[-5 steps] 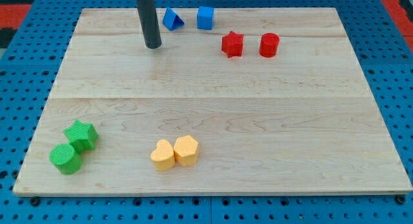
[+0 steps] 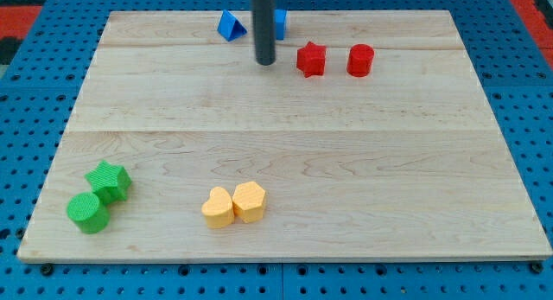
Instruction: Push the red star slightly to the right
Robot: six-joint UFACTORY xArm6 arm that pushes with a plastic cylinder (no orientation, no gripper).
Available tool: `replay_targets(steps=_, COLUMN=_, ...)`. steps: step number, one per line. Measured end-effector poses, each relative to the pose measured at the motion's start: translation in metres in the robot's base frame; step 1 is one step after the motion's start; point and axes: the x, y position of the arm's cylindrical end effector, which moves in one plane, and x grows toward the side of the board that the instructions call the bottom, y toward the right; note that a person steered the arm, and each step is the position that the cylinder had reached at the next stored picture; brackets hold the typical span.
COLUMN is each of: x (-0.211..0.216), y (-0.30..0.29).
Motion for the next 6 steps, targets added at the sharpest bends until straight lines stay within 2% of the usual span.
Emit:
replay_targets(steps=1, x=0.001, y=0.044)
replay_targets(steps=3, x=0.065, y=0.047)
replay_targets(steps=6, x=0.074, y=0.065)
